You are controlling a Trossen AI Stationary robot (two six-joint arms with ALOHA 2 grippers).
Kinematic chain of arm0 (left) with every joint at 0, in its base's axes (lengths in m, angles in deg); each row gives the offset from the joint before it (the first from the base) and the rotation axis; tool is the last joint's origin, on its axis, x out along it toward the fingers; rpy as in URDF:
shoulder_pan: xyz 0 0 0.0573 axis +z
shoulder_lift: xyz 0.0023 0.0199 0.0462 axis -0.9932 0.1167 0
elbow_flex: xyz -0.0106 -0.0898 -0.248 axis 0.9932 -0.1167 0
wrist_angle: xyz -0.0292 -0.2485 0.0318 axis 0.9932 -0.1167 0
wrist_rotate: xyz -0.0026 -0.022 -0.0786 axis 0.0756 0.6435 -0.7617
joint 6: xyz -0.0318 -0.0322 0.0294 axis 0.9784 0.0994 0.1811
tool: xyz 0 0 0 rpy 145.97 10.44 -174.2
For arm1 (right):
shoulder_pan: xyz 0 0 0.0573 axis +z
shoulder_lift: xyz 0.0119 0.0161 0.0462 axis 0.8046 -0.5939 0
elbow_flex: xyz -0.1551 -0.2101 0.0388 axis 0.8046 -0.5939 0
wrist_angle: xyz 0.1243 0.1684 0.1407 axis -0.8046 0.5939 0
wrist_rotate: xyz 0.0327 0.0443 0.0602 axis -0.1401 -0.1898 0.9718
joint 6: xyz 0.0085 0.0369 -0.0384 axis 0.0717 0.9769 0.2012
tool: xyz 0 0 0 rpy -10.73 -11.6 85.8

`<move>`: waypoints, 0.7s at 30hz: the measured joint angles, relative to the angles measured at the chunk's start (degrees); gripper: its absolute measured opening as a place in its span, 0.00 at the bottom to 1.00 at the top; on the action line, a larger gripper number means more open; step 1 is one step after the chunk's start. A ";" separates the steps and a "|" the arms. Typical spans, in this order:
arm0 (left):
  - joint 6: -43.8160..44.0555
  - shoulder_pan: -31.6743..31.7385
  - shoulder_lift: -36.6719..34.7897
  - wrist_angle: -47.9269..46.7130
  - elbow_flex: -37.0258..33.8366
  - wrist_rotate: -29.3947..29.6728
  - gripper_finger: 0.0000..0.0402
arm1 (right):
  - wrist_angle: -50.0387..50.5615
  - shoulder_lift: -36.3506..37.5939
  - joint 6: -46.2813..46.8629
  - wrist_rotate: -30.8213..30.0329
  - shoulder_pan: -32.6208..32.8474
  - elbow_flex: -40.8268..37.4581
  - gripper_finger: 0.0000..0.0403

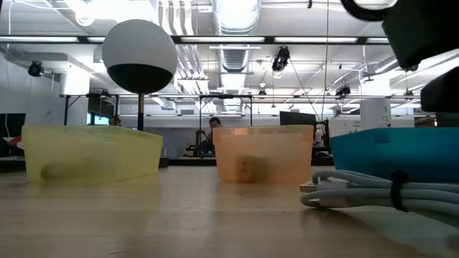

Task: Pick and place items into bin
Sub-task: Put the black charger cable into the yellow bin

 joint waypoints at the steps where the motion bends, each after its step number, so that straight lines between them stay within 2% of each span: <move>1: 0.02 0.00 0.00 0.02 0.00 0.00 0.48 | -0.01 0.00 -0.04 0.31 0.05 -0.12 0.50; 9: -0.07 0.02 0.00 -0.06 0.00 1.05 0.48 | 0.19 1.07 0.25 1.06 1.83 -1.00 0.50; 12: -0.19 0.11 0.00 -0.11 0.00 2.32 0.48 | -0.14 0.87 0.62 1.79 2.05 -1.88 0.47; 15: -0.55 0.12 0.00 -0.18 0.00 3.26 0.48 | -0.59 0.78 -0.11 1.66 2.00 -2.44 0.37; 21: -0.60 0.15 0.00 -1.97 0.00 7.23 0.48 | -1.03 1.16 -3.87 -0.53 0.34 -2.54 0.12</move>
